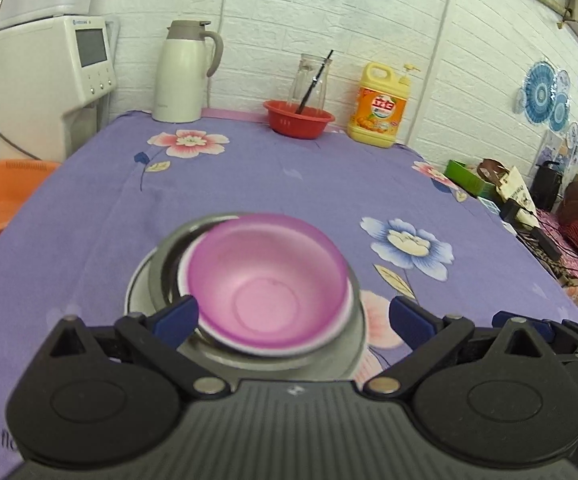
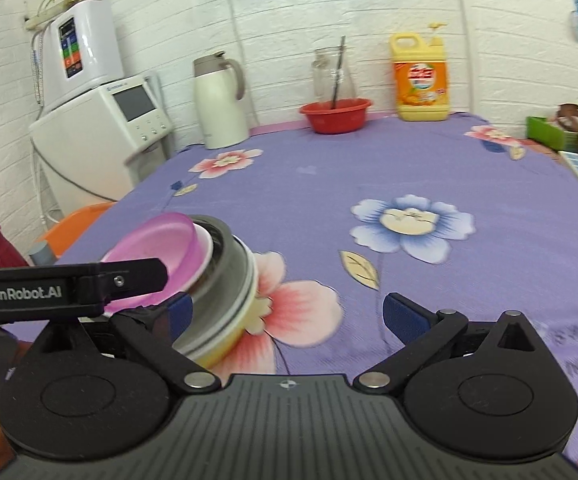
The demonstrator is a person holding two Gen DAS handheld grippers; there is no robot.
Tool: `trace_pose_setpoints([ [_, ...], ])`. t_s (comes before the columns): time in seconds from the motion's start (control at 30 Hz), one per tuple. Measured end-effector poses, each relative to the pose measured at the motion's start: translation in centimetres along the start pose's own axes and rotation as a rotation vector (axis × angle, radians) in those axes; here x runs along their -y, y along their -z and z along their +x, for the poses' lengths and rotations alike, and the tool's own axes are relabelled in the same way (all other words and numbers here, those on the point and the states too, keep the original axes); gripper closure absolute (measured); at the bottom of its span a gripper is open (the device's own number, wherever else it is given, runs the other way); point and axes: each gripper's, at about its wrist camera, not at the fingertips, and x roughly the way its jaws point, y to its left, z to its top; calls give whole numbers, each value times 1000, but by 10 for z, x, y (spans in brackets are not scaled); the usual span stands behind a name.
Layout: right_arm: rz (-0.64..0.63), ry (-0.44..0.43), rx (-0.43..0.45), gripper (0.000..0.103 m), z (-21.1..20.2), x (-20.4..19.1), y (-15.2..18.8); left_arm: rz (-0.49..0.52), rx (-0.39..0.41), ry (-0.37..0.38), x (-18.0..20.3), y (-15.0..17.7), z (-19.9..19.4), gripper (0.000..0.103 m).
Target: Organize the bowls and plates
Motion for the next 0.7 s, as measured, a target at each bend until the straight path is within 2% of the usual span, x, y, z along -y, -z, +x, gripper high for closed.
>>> trace_pose_setpoints([
  [0.2, -21, 106, 20, 0, -25, -2, 22, 19, 33, -39, 12, 31, -26, 3],
  [0.43, -40, 139, 43, 0, -50, -9, 50, 30, 100, -106, 14, 62, -68, 3],
  [0.57, -52, 175, 101, 0, -70, -16, 59, 50, 132, -105, 16, 78, -92, 3],
  [0.7, 1, 200, 145, 0, -79, -10, 60, 82, 130, -131, 17, 83, -91, 3],
])
